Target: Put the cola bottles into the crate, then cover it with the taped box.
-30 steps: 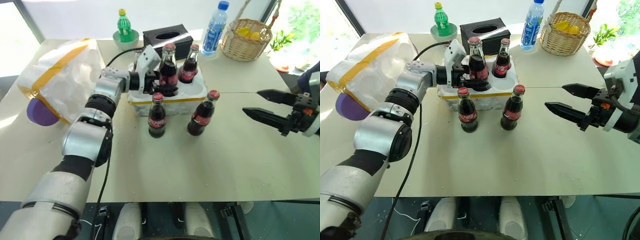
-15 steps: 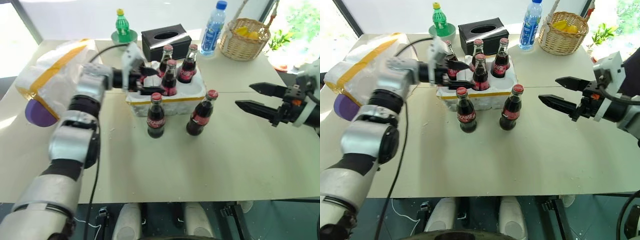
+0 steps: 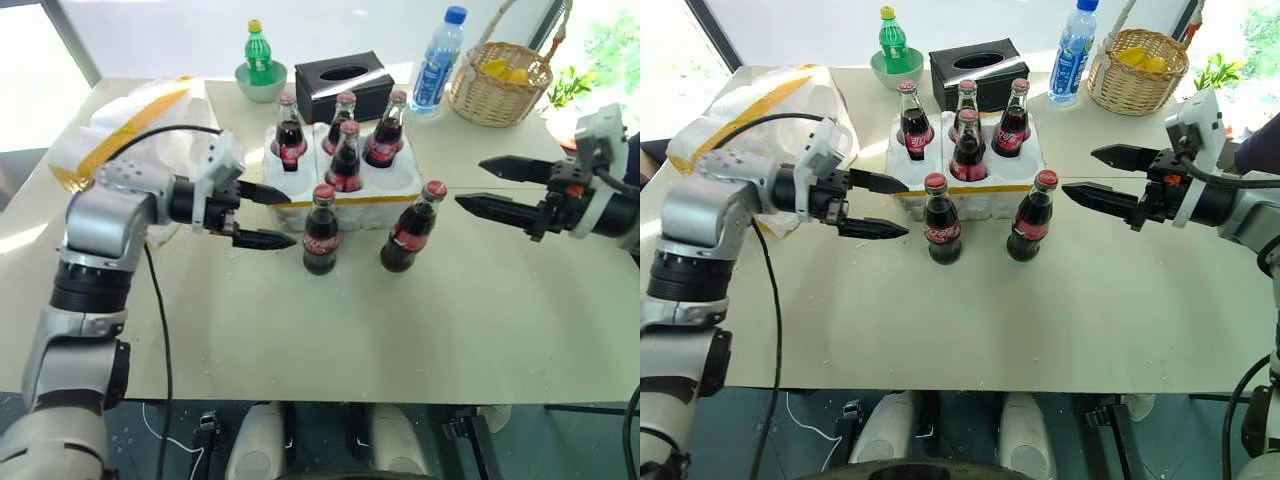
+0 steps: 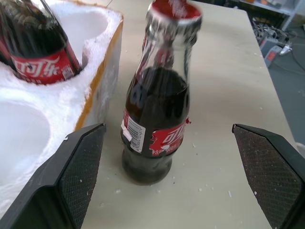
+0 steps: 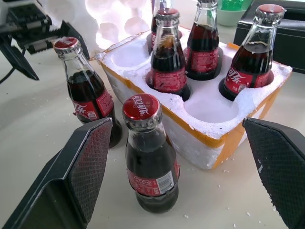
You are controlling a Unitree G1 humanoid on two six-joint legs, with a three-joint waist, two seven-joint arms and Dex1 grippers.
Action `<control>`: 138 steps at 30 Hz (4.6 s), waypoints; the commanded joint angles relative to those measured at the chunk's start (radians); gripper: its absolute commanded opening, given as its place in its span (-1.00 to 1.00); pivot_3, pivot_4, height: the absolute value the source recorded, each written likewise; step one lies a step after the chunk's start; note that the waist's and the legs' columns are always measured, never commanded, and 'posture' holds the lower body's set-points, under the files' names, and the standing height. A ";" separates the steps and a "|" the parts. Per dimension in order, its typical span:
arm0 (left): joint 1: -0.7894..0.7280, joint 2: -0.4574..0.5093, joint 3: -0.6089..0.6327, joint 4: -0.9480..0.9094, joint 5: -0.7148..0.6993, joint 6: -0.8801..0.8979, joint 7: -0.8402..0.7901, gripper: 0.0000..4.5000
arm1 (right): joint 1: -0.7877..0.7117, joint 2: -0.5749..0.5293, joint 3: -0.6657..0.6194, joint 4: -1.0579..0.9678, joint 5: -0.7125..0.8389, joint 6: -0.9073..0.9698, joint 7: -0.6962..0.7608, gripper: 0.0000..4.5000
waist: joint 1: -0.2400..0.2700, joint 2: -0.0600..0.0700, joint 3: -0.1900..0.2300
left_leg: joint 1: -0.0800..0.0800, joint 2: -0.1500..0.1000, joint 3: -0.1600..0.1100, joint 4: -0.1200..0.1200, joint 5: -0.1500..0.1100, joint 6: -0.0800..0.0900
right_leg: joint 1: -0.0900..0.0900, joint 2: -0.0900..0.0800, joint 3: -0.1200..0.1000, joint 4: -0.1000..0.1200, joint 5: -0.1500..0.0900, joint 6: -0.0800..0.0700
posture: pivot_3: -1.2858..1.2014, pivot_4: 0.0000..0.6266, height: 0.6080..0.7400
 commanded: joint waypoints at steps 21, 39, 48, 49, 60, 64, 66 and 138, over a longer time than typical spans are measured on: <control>-0.063 -0.209 -0.103 0.186 0.013 -0.102 0.070 0.28 | 0.064 0.004 -0.087 -0.084 0.061 0.022 -0.050 1.00 | 0.009 0.000 0.000 | 0.000 0.000 0.000 0.000 0.000 0.000 | 0.000 0.001 0.000 0.000 0.000 0.000 | 0.03 -0.52 1.00; -0.304 -0.015 0.123 0.312 -0.100 -0.007 0.165 0.27 | 0.095 -0.094 -0.140 -0.151 0.176 0.034 0.113 1.00 | 0.009 0.000 0.000 | -0.001 0.000 -0.001 0.001 -0.002 0.004 | 0.000 0.000 0.000 0.000 0.000 0.000 | 0.03 -0.52 1.00; -0.446 -0.133 0.112 0.657 0.039 -0.244 0.344 0.27 | 0.088 -0.053 -0.096 -0.142 0.146 0.002 0.078 1.00 | 0.013 0.000 0.000 | -0.001 -0.001 0.002 0.001 0.000 0.000 | 0.000 0.000 -0.001 -0.001 0.000 0.000 | 0.03 -0.52 1.00; -0.444 -0.141 0.099 0.675 0.055 -0.260 0.338 0.27 | 0.089 -0.049 -0.093 -0.144 0.144 0.001 0.071 1.00 | 0.013 0.000 0.000 | -0.001 -0.001 0.002 0.002 0.000 0.000 | 0.001 0.000 -0.001 -0.001 0.000 0.001 | 0.03 -0.52 1.00; -0.455 -0.185 0.101 0.693 0.072 -0.264 0.262 0.27 | 0.112 -0.032 -0.104 -0.147 0.134 0.004 0.010 1.00 | 0.012 0.000 0.000 | -0.001 -0.001 0.002 0.005 -0.001 0.001 | 0.003 0.000 -0.001 0.000 0.001 0.002 | 0.03 -0.52 1.00; -0.448 -0.173 0.096 0.671 0.077 -0.241 0.242 0.27 | 0.121 -0.029 -0.109 -0.149 0.132 0.002 -0.002 1.00 | 0.009 0.000 0.000 | -0.001 -0.001 0.002 0.006 -0.001 0.002 | 0.002 0.000 -0.001 0.000 0.001 0.002 | 0.03 -0.52 1.00; -0.438 -0.164 0.081 0.664 0.088 -0.237 0.224 0.27 | 0.122 -0.027 -0.110 -0.147 0.132 0.002 -0.008 1.00 | 0.009 0.000 0.000 | -0.001 0.000 0.002 0.006 -0.001 0.002 | 0.002 0.000 -0.001 0.000 0.001 0.002 | 0.03 -0.52 1.00; 0.175 0.249 0.301 -0.327 -0.432 0.190 0.305 1.00 | -0.449 0.542 0.278 0.415 -0.366 -0.294 -0.407 0.27 | -0.030 0.005 0.003 | -0.002 0.001 0.002 0.009 -0.001 0.002 | -0.003 0.001 0.003 0.011 0.000 0.000 | 0.03 -0.52 1.00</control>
